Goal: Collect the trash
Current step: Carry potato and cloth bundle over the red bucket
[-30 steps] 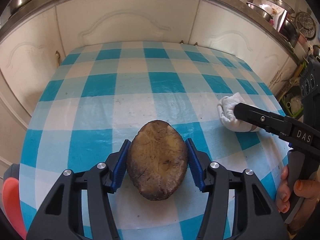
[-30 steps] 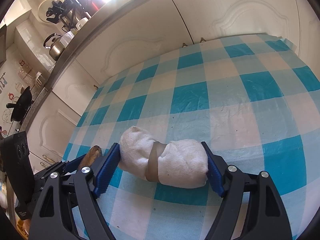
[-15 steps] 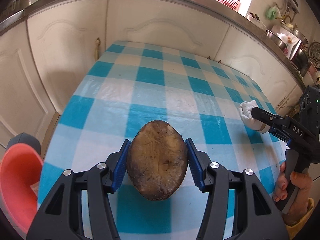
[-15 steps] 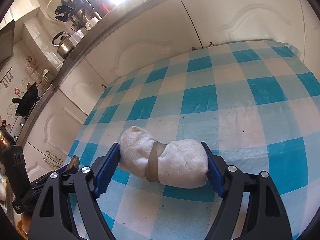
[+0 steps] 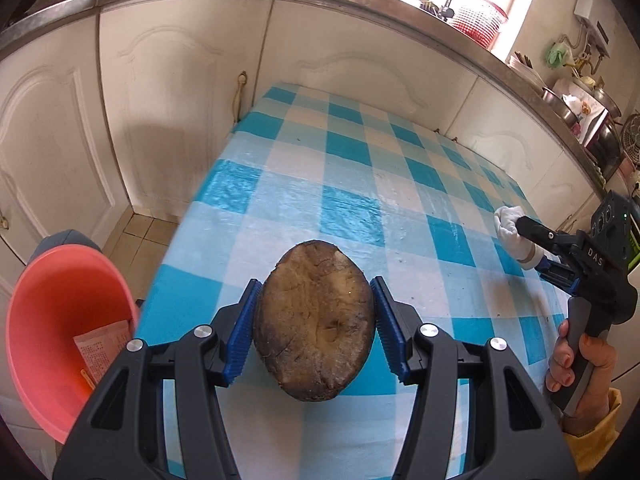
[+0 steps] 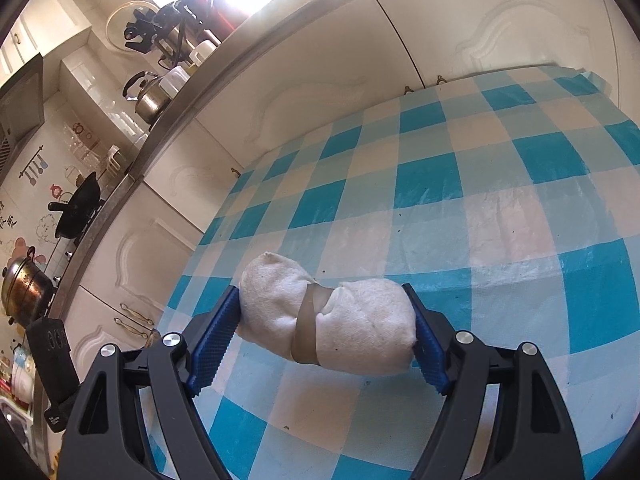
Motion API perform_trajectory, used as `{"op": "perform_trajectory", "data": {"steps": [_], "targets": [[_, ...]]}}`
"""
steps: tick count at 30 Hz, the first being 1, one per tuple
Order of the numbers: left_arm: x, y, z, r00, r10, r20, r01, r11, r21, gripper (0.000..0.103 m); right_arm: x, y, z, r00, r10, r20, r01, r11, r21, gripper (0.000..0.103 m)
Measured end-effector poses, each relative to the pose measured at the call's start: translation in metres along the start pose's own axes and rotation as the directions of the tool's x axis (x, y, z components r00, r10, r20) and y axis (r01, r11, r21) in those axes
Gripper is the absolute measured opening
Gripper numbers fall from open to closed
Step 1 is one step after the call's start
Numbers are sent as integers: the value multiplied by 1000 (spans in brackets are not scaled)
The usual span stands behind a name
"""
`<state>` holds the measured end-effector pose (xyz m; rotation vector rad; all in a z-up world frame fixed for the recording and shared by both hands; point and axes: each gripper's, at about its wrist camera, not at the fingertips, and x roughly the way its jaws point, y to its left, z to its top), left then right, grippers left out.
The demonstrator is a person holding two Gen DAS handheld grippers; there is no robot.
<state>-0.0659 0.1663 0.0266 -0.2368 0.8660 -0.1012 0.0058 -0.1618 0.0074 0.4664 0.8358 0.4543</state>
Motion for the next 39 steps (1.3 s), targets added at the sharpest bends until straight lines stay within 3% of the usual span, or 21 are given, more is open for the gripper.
{"op": "perform_trajectory", "data": {"steps": [9,24,39], "targets": [[-21,42,-3,998,51,43,-48,997,-68,56,6,16,-9,999,27,-25,-27,1000,4,79],[-47,104,-22,984,169,64,-159,976,-146,56,12,82,-24,997,37,-69,-45,991,-123,79],[-65,158,-47,970,238,57,-219,949,-227,56,28,156,-40,975,144,-168,-174,968,-182,79]]}}
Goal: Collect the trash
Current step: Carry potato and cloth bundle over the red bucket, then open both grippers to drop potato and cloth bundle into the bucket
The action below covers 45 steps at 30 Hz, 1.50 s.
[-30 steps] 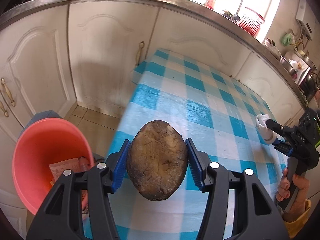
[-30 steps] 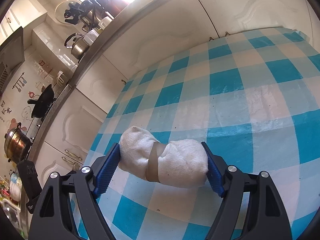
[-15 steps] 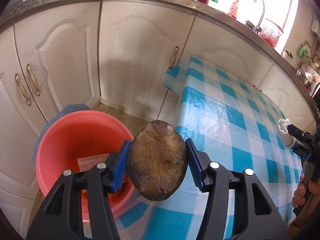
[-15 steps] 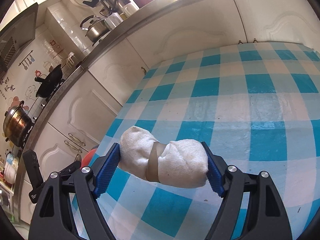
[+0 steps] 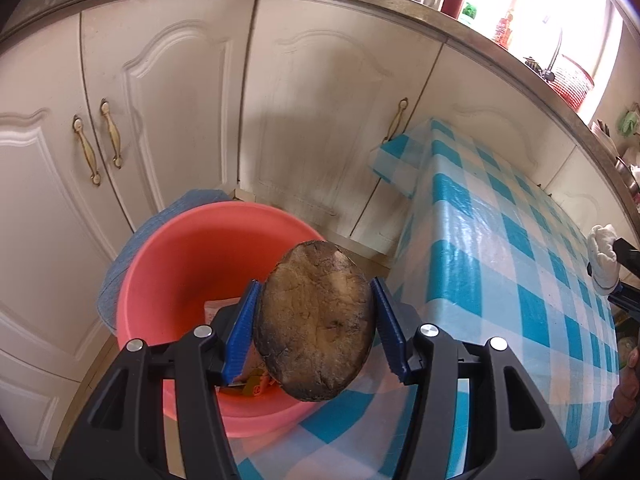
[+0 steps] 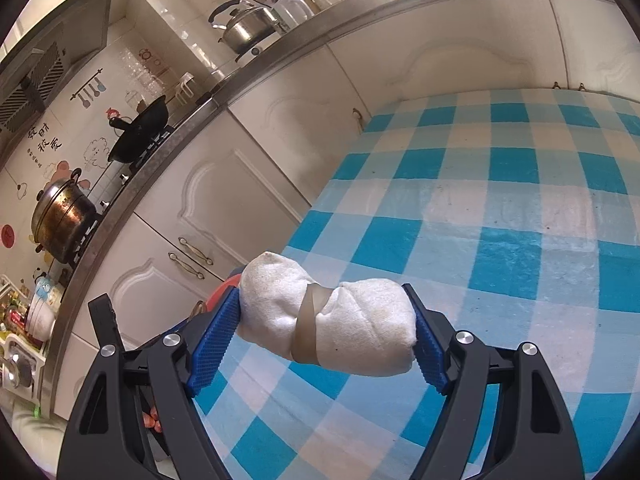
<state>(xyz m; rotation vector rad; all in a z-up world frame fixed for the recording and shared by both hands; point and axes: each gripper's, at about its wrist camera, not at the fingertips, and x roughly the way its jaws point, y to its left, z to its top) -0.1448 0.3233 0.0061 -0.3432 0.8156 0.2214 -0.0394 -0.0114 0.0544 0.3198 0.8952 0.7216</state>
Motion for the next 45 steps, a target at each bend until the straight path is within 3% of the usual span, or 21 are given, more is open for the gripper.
{"op": "perform_trajectory", "data": {"steps": [13,28,42,45], "targets": [[3,40,-7,1000,28,-9,-29,997,-77,56,48,70,0,990,78,-114,-91,990,-108,79],[12,69,-11,999,47,-21,-49,989,-140,56,110,145,0,966,110,-233,-165,959,-230,79],[27,75,-12,997,55,-54,-63,986,-156,56,164,166,-10,943,87,-321,-173,952,-253,81],[33,76,-12,996,58,-68,-68,985,-159,56,175,171,-14,934,78,-349,-180,946,-270,88]]}}
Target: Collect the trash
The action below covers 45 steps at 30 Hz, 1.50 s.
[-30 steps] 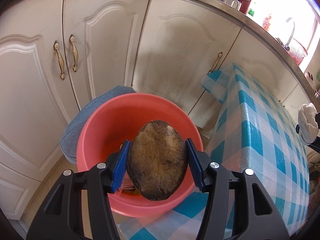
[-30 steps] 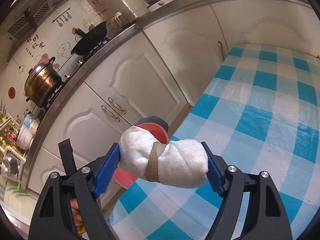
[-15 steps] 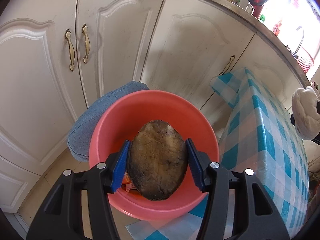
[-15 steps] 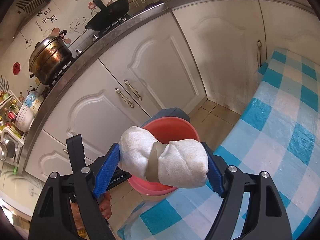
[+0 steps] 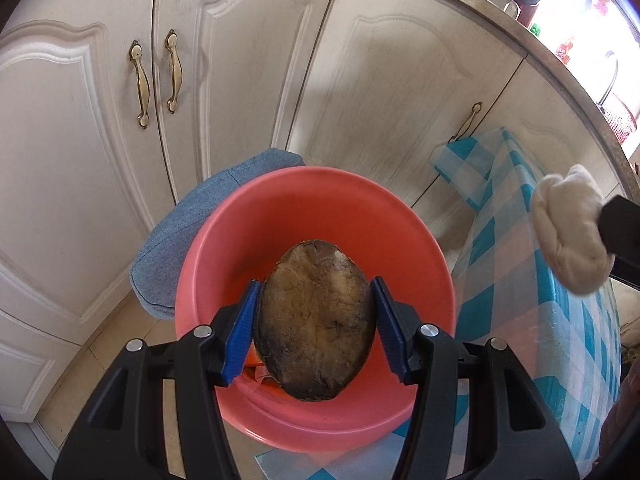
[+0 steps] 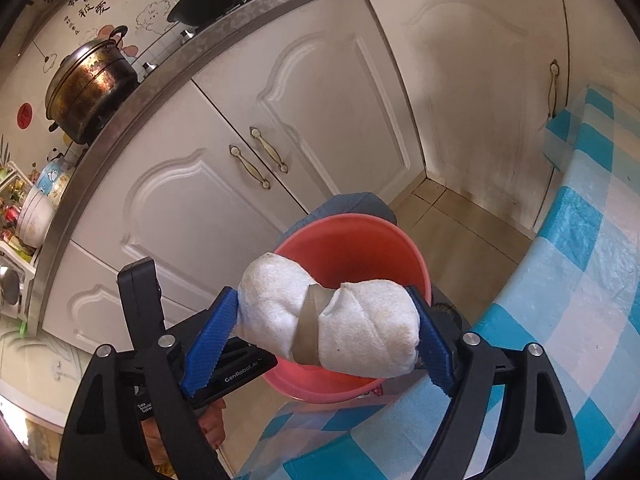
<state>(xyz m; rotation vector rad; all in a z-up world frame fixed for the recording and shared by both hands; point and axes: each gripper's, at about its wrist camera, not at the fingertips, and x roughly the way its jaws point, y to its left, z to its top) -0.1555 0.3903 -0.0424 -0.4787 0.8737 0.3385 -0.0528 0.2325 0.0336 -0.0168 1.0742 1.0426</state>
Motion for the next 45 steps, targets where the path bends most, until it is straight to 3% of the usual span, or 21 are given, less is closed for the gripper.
{"op": "perform_trajectory", "data": {"steps": [2,4,5,8,14,18,24,30,33,36,39,45], "targets": [[3,1,0,1000,7,5,-7,1000,-9,58,6,-1,0,1000,-26,-8,26,1000,4,90],[3,3,1,1000,24,17,-23,1000,-18,80,6,-5,-1,1000,-23,0,23,1000,17,90],[2,4,1,999,34,28,-33,999,-23,84,3,-8,-1,1000,-24,13,24,999,32,90],[-3,6,4,998,52,43,-51,998,-30,84,-15,-18,-1,997,-32,70,27,998,63,91],[-21,-2,14,989,97,107,-96,995,-15,91,-59,-40,-6,973,-144,178,127,987,101,92],[-32,-17,19,984,115,137,-120,992,29,91,-82,-57,-18,948,-234,215,210,969,130,92],[-56,-58,26,974,95,206,-125,982,138,96,-131,-82,-49,873,-401,279,362,914,183,92],[-84,-121,25,961,-13,275,-62,963,263,99,-189,-97,-80,758,-561,332,498,827,261,92],[-102,-159,23,948,-90,305,-16,944,328,99,-220,-95,-93,683,-635,362,566,773,287,92],[-120,-190,21,933,-151,326,21,929,370,99,-256,-90,-106,587,-708,393,634,703,322,92],[-141,-221,17,914,-219,342,65,910,409,99,-287,-87,-118,518,-747,417,655,660,367,93],[-181,-275,3,877,-328,351,132,866,482,99,-354,-74,-148,348,-817,460,683,557,473,96]]}}
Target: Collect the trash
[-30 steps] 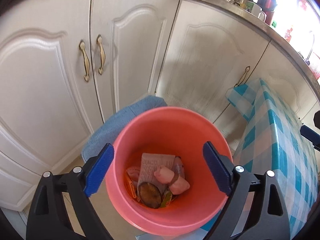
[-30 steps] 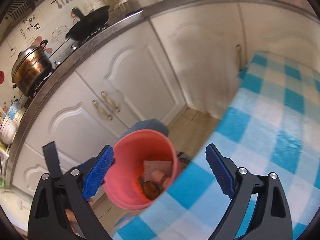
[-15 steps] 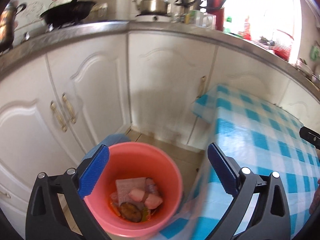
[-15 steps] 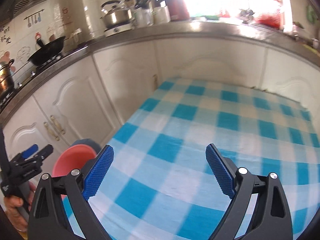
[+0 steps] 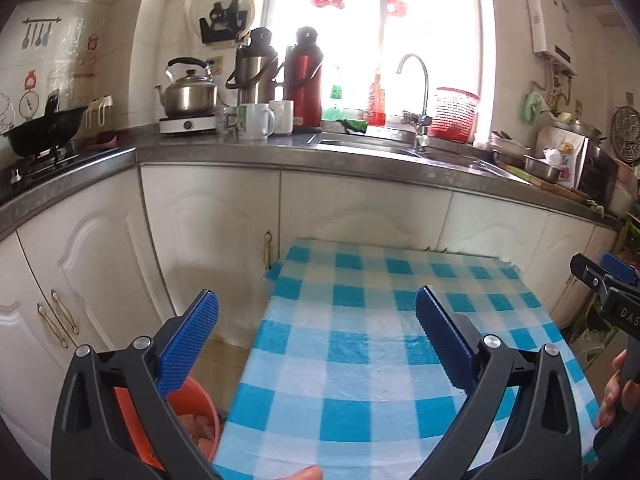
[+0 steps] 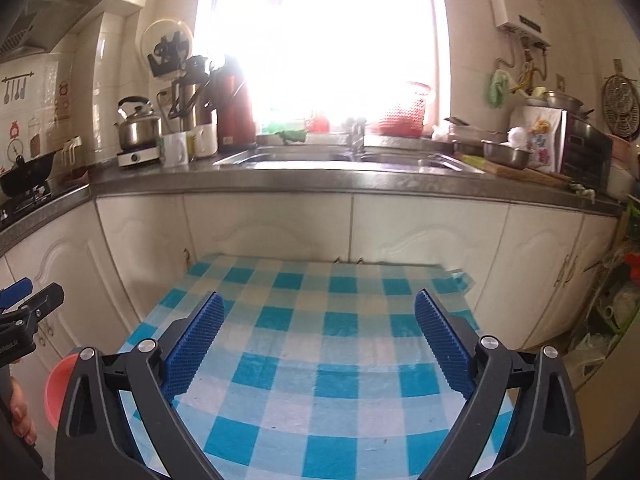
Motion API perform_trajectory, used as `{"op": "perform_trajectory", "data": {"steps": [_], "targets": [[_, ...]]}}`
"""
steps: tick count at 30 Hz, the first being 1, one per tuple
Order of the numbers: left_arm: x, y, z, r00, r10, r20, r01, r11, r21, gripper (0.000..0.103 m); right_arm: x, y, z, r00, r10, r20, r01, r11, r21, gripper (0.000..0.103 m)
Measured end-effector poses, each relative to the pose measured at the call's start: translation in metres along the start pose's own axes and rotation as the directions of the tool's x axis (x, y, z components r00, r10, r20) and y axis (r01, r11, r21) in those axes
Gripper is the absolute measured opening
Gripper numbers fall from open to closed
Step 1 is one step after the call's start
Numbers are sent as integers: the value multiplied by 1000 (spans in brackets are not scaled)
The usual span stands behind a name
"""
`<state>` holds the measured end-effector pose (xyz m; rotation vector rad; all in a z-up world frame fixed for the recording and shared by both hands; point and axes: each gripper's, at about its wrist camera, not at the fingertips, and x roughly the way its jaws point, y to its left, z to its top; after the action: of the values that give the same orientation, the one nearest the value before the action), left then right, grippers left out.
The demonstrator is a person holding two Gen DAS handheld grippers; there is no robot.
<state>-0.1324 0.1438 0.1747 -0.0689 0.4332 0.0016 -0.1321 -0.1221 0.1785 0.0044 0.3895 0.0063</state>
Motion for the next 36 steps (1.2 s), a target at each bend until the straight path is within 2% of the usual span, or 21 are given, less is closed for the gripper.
{"op": "perform_trajectory", "data": {"steps": [6,12,19,36], "targets": [[-22,-45,16,998,-35,47,32,998,55,99,-46,-37,15,989,-80,125,74,996,50,97],[-36,-79,23,995,-74,65,68,994,81,99,-80,-65,27,962,-139,236,119,988,94,98],[-49,-106,25,994,-85,75,78,992,98,99,-94,-80,29,950,-151,274,120,984,128,98],[-72,-117,31,987,-110,115,99,990,98,99,-122,-76,30,921,-188,342,160,981,110,98]]}}
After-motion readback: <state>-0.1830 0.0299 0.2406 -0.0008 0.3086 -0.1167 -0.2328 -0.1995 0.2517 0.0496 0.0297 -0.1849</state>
